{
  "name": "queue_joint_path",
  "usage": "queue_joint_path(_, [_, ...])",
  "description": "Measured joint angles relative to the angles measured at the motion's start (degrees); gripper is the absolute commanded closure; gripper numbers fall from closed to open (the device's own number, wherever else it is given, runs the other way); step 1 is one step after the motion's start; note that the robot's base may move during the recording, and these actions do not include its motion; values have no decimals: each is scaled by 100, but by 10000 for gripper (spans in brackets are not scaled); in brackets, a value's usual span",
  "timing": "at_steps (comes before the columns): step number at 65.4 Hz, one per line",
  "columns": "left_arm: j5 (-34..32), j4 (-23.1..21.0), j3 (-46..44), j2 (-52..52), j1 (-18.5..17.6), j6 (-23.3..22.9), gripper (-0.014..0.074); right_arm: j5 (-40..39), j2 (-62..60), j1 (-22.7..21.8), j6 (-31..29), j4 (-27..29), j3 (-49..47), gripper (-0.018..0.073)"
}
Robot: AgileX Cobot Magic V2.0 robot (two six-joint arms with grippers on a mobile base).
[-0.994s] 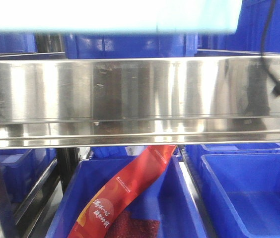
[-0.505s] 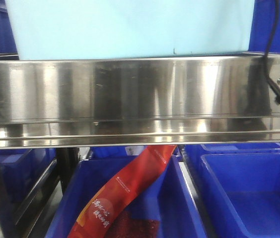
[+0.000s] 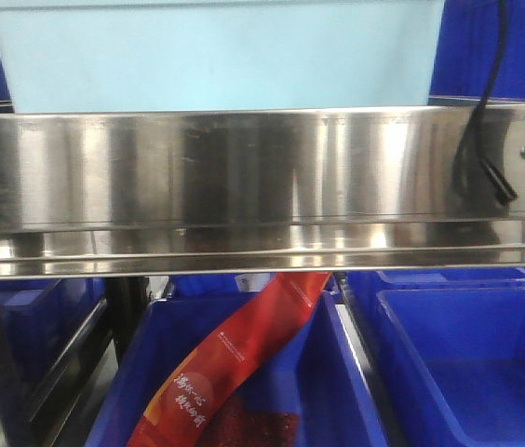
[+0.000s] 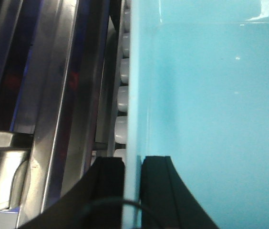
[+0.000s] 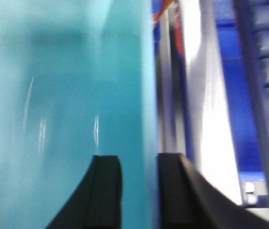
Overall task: Move two blue bins to right shelf middle
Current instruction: 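Lower the teal bin with both grippers onto the shelf rollers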
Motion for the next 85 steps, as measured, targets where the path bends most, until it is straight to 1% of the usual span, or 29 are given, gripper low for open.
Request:
queue_joint_path(3, [0, 0, 0, 0, 0, 0, 705, -9, 4, 0, 0, 15, 0, 406])
queue_joint_path(6, [0, -12, 0, 0, 0, -5, 684, -32, 4, 0, 0, 25, 0, 375])
queue_joint_path(9, [-17, -24, -10, 0, 0, -5, 630, -60, 4, 0, 0, 40, 0, 326])
queue_joint_path(10, [-29, -24, -10, 0, 0, -5, 609, -60, 4, 0, -12, 59, 0, 291])
queue_joint_path(11, [-29, -24, -10, 0, 0, -5, 586, -74, 4, 0, -35, 58, 0, 277])
queue_joint_path(12, [-47, -24, -10, 0, 0, -5, 531, -84, 4, 0, -54, 74, 0, 218])
queue_joint_path(13, [-74, -34, -21, 0, 0, -5, 500, -115, 4, 5, -83, 96, 0, 169])
queue_joint_path(14, [-73, -34, -21, 0, 0, -5, 451, -132, 4, 15, -108, 124, 0, 136])
queue_joint_path(19, [-120, -34, -21, 0, -12, -5, 283, -170, 4, 56, -174, 273, 0, -20])
queue_joint_path(21, [-168, -52, -21, 0, -26, -5, 205, -185, 4, 82, -197, 336, 0, -13])
queue_joint_path(23, [-201, -63, -21, 0, -40, -32, 165, -196, -7, 112, -209, 368, 0, -9])
queue_joint_path(24, [-217, -63, -21, 0, -53, -52, 130, -196, -7, 110, -225, 417, -4, -9])
queue_joint_path(28, [-280, -63, -21, 0, -64, -116, 66, -196, -18, 126, -245, 487, -4, -9])
queue_joint_path(31, [-303, -21, -21, 0, -75, -179, 53, -211, -42, 131, -275, 522, -13, -9])
queue_joint_path(39, [-330, 69, -41, -37, -75, -265, 60, -228, -136, 131, -287, 506, -13, -9])
queue_joint_path(54, [-340, 126, -376, -189, -75, -314, 60, -240, -383, 131, -287, 62, -13, -9])
queue_joint_path(60, [-355, 112, -496, -197, -75, -314, 61, -240, -479, 131, -287, 4, -26, -9])
queue_joint_path(66, [-355, 22, -602, -206, -75, -319, 94, -240, -604, 131, -337, -6, -26, -9])
queue_joint_path(72, [-355, -55, -679, -242, -75, -328, 218, -240, -747, 131, -373, -6, -26, -9])
queue_joint_path(78, [-355, -108, -733, -332, -75, -328, 405, -240, -890, 131, -452, -6, -26, 17])
queue_joint_path(81, [-355, -132, -747, -377, -75, -301, 514, -214, -949, 131, -533, -10, -26, 54])
queue_joint_path(85, [-355, -173, -771, -458, -75, -192, 659, -199, -1009, 131, -595, -21, -26, 164])
